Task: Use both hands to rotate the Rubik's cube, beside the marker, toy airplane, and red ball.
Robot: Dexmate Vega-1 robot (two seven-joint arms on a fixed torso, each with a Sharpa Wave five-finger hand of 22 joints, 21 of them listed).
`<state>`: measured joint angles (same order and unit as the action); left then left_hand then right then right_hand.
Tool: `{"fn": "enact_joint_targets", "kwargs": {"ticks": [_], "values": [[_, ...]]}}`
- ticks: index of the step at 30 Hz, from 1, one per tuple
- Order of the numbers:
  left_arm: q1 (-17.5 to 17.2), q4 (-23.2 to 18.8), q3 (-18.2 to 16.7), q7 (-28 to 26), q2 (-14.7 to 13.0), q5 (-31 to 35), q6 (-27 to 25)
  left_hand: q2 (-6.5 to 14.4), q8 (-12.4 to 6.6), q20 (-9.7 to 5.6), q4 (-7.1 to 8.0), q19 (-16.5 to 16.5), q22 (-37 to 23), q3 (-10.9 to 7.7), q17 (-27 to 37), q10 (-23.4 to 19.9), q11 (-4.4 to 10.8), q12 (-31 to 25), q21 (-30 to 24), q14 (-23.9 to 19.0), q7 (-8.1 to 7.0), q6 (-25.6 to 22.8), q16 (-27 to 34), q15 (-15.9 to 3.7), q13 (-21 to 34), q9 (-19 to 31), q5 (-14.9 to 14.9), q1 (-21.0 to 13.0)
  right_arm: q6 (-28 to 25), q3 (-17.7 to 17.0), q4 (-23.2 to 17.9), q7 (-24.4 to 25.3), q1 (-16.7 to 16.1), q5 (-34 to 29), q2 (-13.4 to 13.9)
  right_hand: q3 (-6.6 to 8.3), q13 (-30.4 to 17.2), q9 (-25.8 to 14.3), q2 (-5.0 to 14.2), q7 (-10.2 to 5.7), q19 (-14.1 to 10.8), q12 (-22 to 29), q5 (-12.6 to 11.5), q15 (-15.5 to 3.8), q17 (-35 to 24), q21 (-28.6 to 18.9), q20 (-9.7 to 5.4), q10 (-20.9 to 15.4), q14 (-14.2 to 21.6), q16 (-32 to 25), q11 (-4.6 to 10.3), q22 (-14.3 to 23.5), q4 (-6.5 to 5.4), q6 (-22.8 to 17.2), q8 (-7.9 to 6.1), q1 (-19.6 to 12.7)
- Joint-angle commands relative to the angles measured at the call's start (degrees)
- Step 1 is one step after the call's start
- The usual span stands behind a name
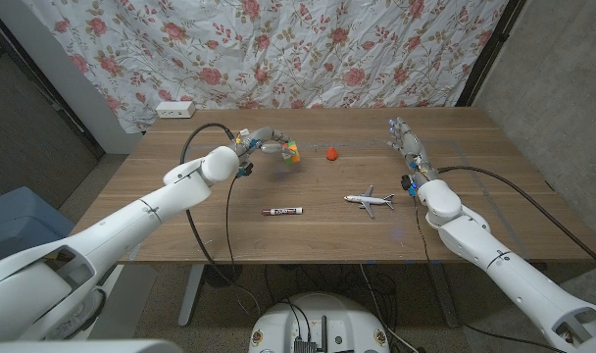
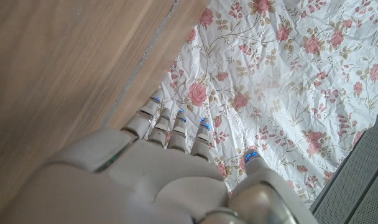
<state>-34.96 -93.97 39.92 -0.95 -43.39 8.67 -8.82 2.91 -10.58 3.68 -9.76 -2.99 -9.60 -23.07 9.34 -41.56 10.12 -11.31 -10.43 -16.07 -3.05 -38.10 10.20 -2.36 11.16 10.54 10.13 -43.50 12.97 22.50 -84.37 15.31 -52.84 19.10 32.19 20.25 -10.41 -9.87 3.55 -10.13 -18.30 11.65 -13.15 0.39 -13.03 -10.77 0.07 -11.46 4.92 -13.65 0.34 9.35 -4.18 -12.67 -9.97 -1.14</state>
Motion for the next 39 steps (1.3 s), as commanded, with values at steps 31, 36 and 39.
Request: {"fn": "enact_joint_targets", "kwargs": {"ticks": [31, 36, 39], "values": [[0.1, -4.4, 4.2, 3.3, -2.3, 25.0, -4.0, -0.7, -0.31, -0.66, -0.34, 0.1, 0.0, -0.61, 0.2, -2.2, 2.54, 0.0, -0.1, -1.1, -1.27, -0.7, 0.4, -2.74, 0.0, 0.2, 0.4, -0.7, 6.0, -0.5, 11.2, -4.0, 2.3, 9.0, -5.2, 0.16, 0.1, -0.1, 0.23, 0.89, 0.0, -0.4, -0.4, -0.72, 0.4, 0.2, -0.92, -0.8, 0.5, 0.7, 0.07, 0.1, 0.10, -1.3, -0.66, -0.7], [-0.2, -4.9, 4.3, 4.5, -2.0, 26.4, -5.2, -1.1, -0.14, -0.63, -0.27, 0.4, 0.0, -0.47, 0.2, -1.6, 2.52, 0.2, 0.0, -1.1, -1.59, -0.1, 0.3, -2.93, 0.0, 0.2, 0.3, -0.6, 6.0, -0.5, 11.4, -4.1, 2.3, 9.4, -5.2, 0.18, 0.1, -0.1, 0.28, 0.92, 0.0, -0.4, -0.4, -0.61, 0.4, 0.2, -0.85, -0.9, 0.6, 0.7, 0.02, 0.1, 0.09, -1.3, -0.64, -0.7], [-0.4, -5.1, 4.4, 5.1, -1.9, 26.8, -5.5, -1.3, 0.04, -0.60, -0.21, 0.6, 0.0, -0.38, 0.2, -1.1, 2.51, 0.4, 0.0, -0.9, -1.70, 0.5, 0.3, -2.89, 0.0, 0.2, 0.3, -0.6, 5.9, -0.5, 11.4, -4.0, 2.3, 9.4, -5.2, 0.19, 0.1, -0.1, 0.30, 0.99, 0.0, -0.4, -0.4, -0.59, 0.4, 0.2, -0.84, -0.9, 0.6, 0.7, 0.01, 0.1, 0.09, -1.3, -0.64, -0.7]]}}
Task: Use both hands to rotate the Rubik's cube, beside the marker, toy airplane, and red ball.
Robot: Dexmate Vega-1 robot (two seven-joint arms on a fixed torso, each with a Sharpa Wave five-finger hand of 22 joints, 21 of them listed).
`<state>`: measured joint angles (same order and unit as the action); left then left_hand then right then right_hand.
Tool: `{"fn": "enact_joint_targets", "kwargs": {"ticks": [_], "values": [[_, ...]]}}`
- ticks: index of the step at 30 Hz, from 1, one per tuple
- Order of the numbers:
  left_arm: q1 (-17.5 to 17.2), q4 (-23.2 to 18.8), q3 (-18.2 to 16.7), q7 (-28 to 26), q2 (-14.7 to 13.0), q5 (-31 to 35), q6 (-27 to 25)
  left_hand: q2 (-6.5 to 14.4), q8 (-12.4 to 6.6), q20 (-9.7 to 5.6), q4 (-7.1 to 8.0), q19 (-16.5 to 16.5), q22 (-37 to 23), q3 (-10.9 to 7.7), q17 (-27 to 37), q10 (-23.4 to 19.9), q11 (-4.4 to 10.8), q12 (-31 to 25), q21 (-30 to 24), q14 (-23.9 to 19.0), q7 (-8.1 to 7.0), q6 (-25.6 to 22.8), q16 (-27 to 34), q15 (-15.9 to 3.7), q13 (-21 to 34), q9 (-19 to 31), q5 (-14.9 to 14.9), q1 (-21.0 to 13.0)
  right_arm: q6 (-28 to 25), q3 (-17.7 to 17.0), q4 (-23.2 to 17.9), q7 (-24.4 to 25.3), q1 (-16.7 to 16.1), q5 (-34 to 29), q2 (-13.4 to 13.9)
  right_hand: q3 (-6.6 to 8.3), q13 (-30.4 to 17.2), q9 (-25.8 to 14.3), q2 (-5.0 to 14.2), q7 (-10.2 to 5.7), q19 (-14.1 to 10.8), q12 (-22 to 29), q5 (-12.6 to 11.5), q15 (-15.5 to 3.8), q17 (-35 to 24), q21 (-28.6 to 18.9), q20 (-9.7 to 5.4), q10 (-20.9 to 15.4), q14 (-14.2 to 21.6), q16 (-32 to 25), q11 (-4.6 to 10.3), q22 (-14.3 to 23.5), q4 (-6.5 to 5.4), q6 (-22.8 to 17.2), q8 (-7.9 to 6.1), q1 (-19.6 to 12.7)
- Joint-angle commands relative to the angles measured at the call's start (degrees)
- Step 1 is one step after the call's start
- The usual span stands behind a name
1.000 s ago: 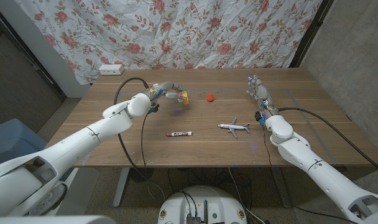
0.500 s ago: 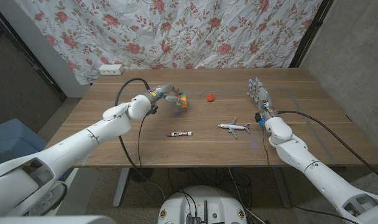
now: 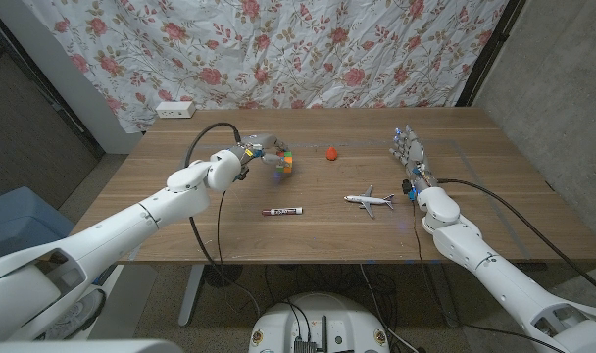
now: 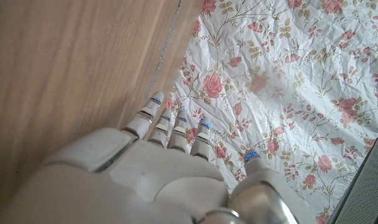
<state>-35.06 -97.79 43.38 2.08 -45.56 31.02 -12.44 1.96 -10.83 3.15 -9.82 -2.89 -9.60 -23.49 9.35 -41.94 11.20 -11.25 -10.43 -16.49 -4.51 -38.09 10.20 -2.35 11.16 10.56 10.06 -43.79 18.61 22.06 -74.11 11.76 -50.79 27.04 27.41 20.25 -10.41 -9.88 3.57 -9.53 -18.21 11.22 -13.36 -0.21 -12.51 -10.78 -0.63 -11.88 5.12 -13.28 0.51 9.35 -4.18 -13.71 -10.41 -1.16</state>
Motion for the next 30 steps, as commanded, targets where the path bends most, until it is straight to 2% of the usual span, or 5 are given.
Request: {"fn": "enact_joint_targets", "kwargs": {"ticks": [1, 15, 18, 27, 30], "values": [[-0.4, -1.4, 0.9, 2.3, 0.3, 4.6, -2.3, -0.4, 0.32, -0.10, -0.14, 0.6, 0.0, 0.05, 0.2, -0.6, 1.43, 0.4, 0.0, -0.4, -0.31, 0.6, 0.2, -2.88, 0.0, 0.2, 0.4, -0.2, 0.2, 0.0, 1.2, -0.5, 0.2, 1.5, -0.4, 0.19, 0.1, -0.1, 0.29, 0.38, -0.1, 0.0, -0.2, 0.03, -0.1, 0.2, -0.12, -0.5, 0.4, 0.4, -0.18, 0.1, 0.09, -0.2, -0.19, -0.6], [-0.5, -2.2, 1.0, 6.2, 0.2, 5.0, -3.7, -1.9, 0.77, 0.00, 0.16, 2.5, 0.0, 0.74, 0.3, 3.0, 1.39, 0.9, 0.3, 1.7, -0.94, 4.2, -0.2, -2.21, 0.0, 0.1, 0.4, 0.4, -0.1, 0.1, 1.2, -1.4, 0.5, 2.4, -0.4, 0.25, 0.1, -0.1, 0.39, 0.45, 0.0, -0.1, -0.2, 0.09, 0.0, 0.2, 0.01, -0.4, 0.5, 0.4, -0.14, 0.1, 0.08, -0.4, -0.22, -0.6], [-0.5, -2.6, 1.1, 7.0, 0.1, 5.4, -4.4, -2.2, 0.64, 0.21, 0.38, 3.0, 0.0, 1.05, 0.3, 4.6, 1.27, 1.1, 0.2, 2.4, -1.31, 4.9, -0.1, -1.73, 0.1, 0.1, 0.3, 1.0, -0.6, 0.1, 0.8, -1.0, 0.4, 2.4, -0.4, 0.26, 0.1, -0.1, 0.40, 0.45, 0.0, -0.1, -0.2, 0.11, 0.0, 0.2, 0.07, -0.4, 0.5, 0.5, -0.14, 0.1, 0.07, -0.4, -0.20, -0.6], [-0.3, -2.8, 1.1, 8.6, -0.2, 5.5, -4.2, -2.7, 0.67, 0.81, 0.73, 4.8, -0.1, 1.70, 0.4, 10.0, 1.17, 1.3, 0.2, 4.3, -1.08, 9.0, -0.1, -0.66, 0.1, 0.1, 0.3, 2.4, -1.3, 0.1, -0.1, -0.5, 0.2, 2.3, 0.0, 0.27, 0.0, -0.1, 0.56, 0.69, 0.1, -0.2, -0.2, 0.35, -0.1, 0.3, 0.10, -0.3, 0.3, 0.6, -0.21, 0.1, -0.06, -0.3, -0.18, -0.5], [0.1, -2.6, 1.1, 9.3, -0.5, 5.2, -3.2, -3.1, 0.64, 1.10, 0.74, 5.6, -0.1, 2.06, 0.4, 13.8, 0.79, 1.4, 0.1, 5.7, -0.86, 11.4, 0.0, -0.29, -0.1, 0.0, 0.3, 3.1, -1.6, 0.1, -0.4, -0.4, 0.2, 2.2, 0.1, 0.27, 0.0, -0.1, 0.61, 0.69, 0.1, -0.3, -0.2, 0.40, -0.1, 0.3, 0.18, -0.2, 0.2, 0.6, -0.19, 0.1, -0.11, -0.3, -0.18, -0.5]]}}
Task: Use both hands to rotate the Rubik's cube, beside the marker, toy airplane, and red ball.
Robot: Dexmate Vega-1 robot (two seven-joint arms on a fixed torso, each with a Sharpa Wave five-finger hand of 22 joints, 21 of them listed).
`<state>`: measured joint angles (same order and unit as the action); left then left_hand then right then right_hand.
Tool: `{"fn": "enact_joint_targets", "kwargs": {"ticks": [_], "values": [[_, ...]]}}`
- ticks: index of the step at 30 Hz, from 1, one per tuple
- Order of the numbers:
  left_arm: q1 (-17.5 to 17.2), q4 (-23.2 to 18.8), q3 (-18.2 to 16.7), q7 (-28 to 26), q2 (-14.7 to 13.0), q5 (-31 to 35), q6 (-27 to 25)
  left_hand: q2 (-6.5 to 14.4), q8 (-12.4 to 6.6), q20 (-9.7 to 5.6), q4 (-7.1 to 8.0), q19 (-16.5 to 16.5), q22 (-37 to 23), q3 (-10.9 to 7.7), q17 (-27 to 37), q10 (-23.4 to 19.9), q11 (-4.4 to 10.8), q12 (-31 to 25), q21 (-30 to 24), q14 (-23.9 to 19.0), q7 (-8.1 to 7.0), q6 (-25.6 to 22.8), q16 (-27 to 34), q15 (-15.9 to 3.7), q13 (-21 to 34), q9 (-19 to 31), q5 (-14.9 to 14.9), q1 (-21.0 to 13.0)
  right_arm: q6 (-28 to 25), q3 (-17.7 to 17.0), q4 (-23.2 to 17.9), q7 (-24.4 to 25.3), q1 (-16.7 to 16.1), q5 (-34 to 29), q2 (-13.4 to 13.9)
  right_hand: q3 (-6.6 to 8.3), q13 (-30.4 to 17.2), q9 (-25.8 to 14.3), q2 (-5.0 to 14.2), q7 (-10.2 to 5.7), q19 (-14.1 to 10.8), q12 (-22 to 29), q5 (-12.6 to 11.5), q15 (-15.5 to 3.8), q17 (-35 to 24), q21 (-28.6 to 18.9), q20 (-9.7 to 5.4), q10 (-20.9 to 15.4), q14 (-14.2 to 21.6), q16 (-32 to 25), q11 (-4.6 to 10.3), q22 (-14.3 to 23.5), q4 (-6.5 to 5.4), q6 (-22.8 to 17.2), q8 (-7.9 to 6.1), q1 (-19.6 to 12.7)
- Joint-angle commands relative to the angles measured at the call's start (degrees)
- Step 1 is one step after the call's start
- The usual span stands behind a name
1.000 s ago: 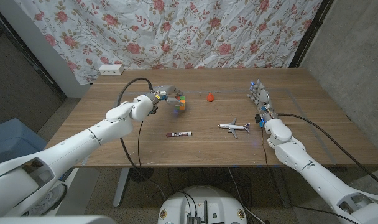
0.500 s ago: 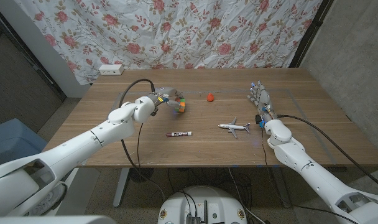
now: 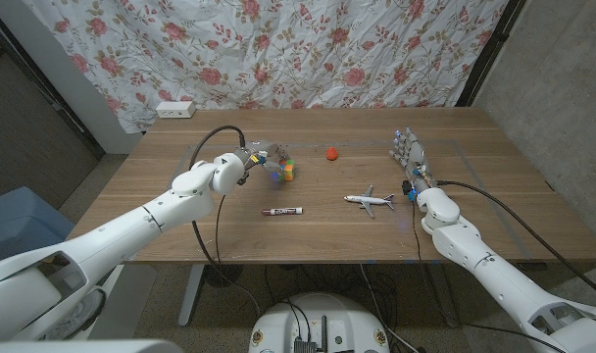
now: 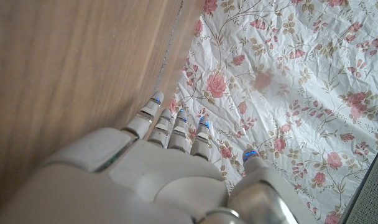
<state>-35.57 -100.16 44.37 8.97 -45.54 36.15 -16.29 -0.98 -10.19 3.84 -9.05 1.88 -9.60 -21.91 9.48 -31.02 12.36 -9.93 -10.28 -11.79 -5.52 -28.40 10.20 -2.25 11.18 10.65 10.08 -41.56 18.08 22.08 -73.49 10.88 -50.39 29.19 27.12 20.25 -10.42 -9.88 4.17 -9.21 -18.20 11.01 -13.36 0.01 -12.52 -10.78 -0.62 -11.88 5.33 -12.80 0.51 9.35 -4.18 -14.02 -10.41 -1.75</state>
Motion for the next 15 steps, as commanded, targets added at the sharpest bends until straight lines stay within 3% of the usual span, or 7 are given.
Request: {"fn": "enact_joint_targets", "kwargs": {"ticks": [1, 11, 15], "values": [[0.6, -0.2, 0.1, 2.4, -0.6, 0.1, 0.7, -0.3, 0.03, 0.40, 0.01, 1.1, -0.1, 0.58, 0.3, 3.7, -0.53, 0.0, 0.0, 1.6, 0.35, 2.3, -0.2, -0.16, -0.1, -0.1, 0.2, 1.1, -1.0, 0.1, -1.0, 0.5, -0.2, 0.0, 0.4, 0.26, 0.0, -0.1, 0.02, 0.39, 0.1, 0.0, -0.2, 0.20, -0.1, 0.3, 0.17, -0.3, 0.0, 0.2, -0.18, 0.1, -0.11, 0.0, -0.18, 0.1], [0.5, -1.1, -0.5, 3.6, -1.1, -0.1, 0.5, -1.1, 0.12, 0.55, -0.05, 3.6, -0.1, 1.20, 0.3, 12.0, -2.49, 0.2, 0.0, 5.7, 0.99, 9.0, -0.2, 0.86, -0.5, -0.3, 0.2, 2.7, -0.1, 0.0, -0.3, -0.6, 0.2, 0.9, -0.2, 0.20, 0.0, -0.1, 0.23, 0.73, 0.4, -0.2, -0.2, 0.44, -0.1, 0.3, 0.39, 0.3, -0.2, 0.2, -0.38, 0.1, -0.40, 0.8, 0.12, 0.4], [-0.1, -1.5, -1.2, 3.1, -1.5, -0.8, 0.7, -1.2, -0.18, 0.98, 0.03, 4.7, -0.1, 1.32, 0.3, 12.3, -2.91, -0.1, 0.2, 6.1, 1.18, 8.9, -0.2, 1.13, -0.6, -0.3, 0.2, 3.0, -0.2, -0.1, -1.2, -1.2, -0.1, 1.2, 0.3, 0.01, 0.0, -0.1, 0.28, 1.57, 0.5, -0.4, -0.2, 0.81, -0.2, 0.3, 0.44, 0.9, -0.5, 0.3, -0.54, 0.1, -0.74, 1.7, 0.37, 0.7]]}}
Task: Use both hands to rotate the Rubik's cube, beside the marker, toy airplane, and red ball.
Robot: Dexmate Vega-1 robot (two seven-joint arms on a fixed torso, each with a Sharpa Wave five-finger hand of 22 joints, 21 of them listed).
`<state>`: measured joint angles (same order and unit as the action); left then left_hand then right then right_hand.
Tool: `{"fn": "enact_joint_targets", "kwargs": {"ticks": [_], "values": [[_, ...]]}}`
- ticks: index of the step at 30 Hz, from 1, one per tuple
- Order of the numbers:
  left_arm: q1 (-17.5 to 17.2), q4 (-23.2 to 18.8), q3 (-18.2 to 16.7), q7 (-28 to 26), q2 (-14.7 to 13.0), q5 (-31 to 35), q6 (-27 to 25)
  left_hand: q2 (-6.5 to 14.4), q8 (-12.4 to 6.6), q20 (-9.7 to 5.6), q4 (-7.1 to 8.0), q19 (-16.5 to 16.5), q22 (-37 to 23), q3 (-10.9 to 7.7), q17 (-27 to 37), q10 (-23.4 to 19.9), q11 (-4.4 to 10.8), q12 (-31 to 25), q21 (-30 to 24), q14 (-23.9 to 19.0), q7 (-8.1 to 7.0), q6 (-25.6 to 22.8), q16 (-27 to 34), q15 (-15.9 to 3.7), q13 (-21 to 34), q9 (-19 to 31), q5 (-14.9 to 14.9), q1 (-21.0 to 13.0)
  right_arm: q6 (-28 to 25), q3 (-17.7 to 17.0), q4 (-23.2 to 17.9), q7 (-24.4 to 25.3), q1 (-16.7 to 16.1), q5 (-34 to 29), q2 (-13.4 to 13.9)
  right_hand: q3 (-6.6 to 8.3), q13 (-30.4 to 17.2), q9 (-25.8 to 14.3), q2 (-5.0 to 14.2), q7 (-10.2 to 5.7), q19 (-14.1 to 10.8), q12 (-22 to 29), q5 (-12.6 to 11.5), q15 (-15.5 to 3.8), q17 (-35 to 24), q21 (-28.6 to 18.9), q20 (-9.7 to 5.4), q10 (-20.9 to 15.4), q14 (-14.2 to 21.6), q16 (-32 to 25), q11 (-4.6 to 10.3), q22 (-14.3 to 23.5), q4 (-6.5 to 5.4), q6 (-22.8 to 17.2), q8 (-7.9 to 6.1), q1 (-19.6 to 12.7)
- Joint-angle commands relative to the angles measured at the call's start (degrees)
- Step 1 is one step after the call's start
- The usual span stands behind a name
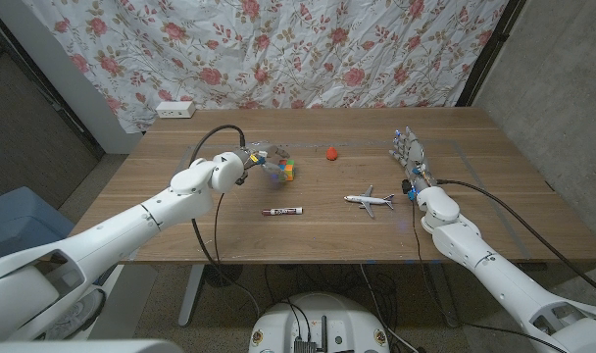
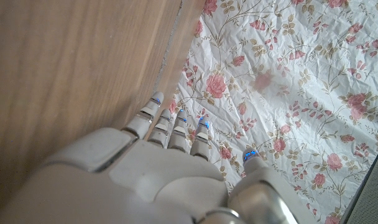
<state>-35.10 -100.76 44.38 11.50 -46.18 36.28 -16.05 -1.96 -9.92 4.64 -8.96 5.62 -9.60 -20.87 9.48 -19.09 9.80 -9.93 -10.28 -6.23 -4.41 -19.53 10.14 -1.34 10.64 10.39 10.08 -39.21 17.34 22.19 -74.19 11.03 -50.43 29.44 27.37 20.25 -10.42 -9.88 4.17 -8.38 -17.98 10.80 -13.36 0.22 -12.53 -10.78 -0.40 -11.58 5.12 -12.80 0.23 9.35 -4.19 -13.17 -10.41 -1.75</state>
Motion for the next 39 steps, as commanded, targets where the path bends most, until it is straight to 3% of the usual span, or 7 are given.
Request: {"fn": "enact_joint_targets", "kwargs": {"ticks": [1, 9, 12, 20, 33, 34, 39], "values": [[-0.7, -1.0, -1.4, 0.4, -1.0, -1.1, 0.7, -0.5, -0.38, 0.09, 0.09, 1.2, -0.1, 0.53, 0.3, 1.0, -0.55, -0.1, 0.2, 1.2, 0.16, 0.6, -0.3, 0.25, 0.0, -0.1, 0.1, 1.2, 0.3, -0.3, -0.8, -1.3, -0.2, 1.0, 0.2, -0.07, 0.0, -0.1, 0.25, 1.14, 0.3, -0.2, -0.2, 0.70, -0.3, 0.3, 0.24, 0.7, -0.3, 0.3, -0.33, 0.1, -0.83, 1.3, 0.46, 0.8], [-2.7, -1.1, -4.1, -1.5, -2.0, -5.2, 2.1, -0.8, -0.26, 0.04, 0.85, 3.3, -0.1, 1.39, 0.3, 5.2, -1.88, 0.1, 0.2, 4.7, 0.40, 3.4, -0.4, 0.88, -0.1, -0.1, -0.1, 3.7, -1.5, -0.5, -3.5, -0.4, -1.4, 1.2, 1.2, -0.44, 0.0, -0.1, 0.08, 3.25, 0.5, -0.3, -0.2, 0.67, -0.4, 0.4, 0.19, 1.3, -0.7, 0.5, -0.35, 0.1, -1.24, 3.1, 0.65, 1.1], [-4.3, -1.0, -5.5, -4.9, -2.4, -6.7, 3.4, -1.0, -0.55, -0.17, 1.24, 3.4, -0.2, 1.88, 0.3, 5.1, -2.36, -0.3, 0.0, 4.6, 0.69, 3.0, -0.2, 0.72, -0.2, -0.1, -0.2, 4.9, -1.9, -0.5, -4.0, -0.2, -1.6, 1.4, 1.2, -0.49, 0.0, -0.1, 0.05, 3.52, 0.6, -0.3, -0.2, 0.68, -0.4, 0.4, 0.23, 1.3, -0.7, 0.5, -0.39, 0.1, -1.30, 3.4, 0.68, 1.1], [-6.7, -0.7, -8.5, -6.5, -3.0, -12.8, 4.4, -0.9, -0.79, -0.51, 1.64, 2.6, -0.2, 2.31, 0.3, 5.0, -2.14, -0.5, -0.3, 4.4, 0.72, 2.7, 0.0, 0.38, -0.2, -0.1, -0.2, 6.3, -2.3, -0.4, -4.6, 0.1, -1.7, 1.3, 1.1, -0.67, 0.0, -0.1, -0.04, 4.65, 0.5, -0.1, -0.2, 1.61, -0.4, 0.3, 0.24, 1.0, -0.5, 0.4, -0.81, 0.1, -1.48, 4.4, 0.58, 1.1], [-10.7, 3.5, -14.2, -11.9, -1.7, -27.4, 10.6, 0.9, -0.58, -0.40, 2.65, 0.7, -0.2, 2.54, 0.2, 6.6, -3.12, -0.5, -1.0, 4.3, 1.10, 4.1, 0.3, 0.78, -0.2, -0.1, 0.1, 8.7, -1.3, -0.3, -4.9, -1.0, -2.2, 1.9, 0.8, -1.05, 0.0, -0.1, -0.32, 4.46, 0.5, -0.1, -0.2, 1.68, -0.4, 0.2, 0.40, 1.1, -0.3, 0.3, -0.86, 0.1, -1.75, 5.2, 0.40, 1.2], [-11.0, 4.4, -14.8, -12.4, -1.1, -29.2, 11.8, 2.9, -0.60, -0.35, 3.49, 0.7, -0.2, 2.17, 0.4, 6.9, -3.76, -0.6, -0.9, 4.2, 1.31, 4.2, 0.3, 0.95, -0.2, -0.2, 0.3, 9.7, -1.4, -0.3, -5.1, -0.9, -2.2, 1.9, 0.8, -1.07, 0.0, -0.1, -0.33, 4.49, 0.3, 0.0, -0.2, 1.70, -0.4, 0.2, 0.37, 1.0, -0.1, 0.3, -0.78, 0.1, -1.77, 5.2, 0.37, 1.2], [-11.0, 8.2, -15.6, -13.6, 0.3, -33.5, 17.1, 4.6, -0.66, -0.35, 3.76, 0.4, -0.2, 1.61, 0.3, 7.3, -4.89, -0.7, -0.9, 4.1, 2.18, 4.1, 0.3, 1.26, -0.2, -0.2, 0.5, 10.1, -1.5, 0.1, -5.3, -0.8, -1.9, 1.3, 0.7, -1.20, 0.0, -0.1, -0.36, 4.63, 0.0, 0.1, -0.2, 1.51, -0.4, 0.1, 0.26, 0.5, 0.1, 0.2, -0.27, 0.1, -1.90, 5.2, 0.25, 1.2]]}}
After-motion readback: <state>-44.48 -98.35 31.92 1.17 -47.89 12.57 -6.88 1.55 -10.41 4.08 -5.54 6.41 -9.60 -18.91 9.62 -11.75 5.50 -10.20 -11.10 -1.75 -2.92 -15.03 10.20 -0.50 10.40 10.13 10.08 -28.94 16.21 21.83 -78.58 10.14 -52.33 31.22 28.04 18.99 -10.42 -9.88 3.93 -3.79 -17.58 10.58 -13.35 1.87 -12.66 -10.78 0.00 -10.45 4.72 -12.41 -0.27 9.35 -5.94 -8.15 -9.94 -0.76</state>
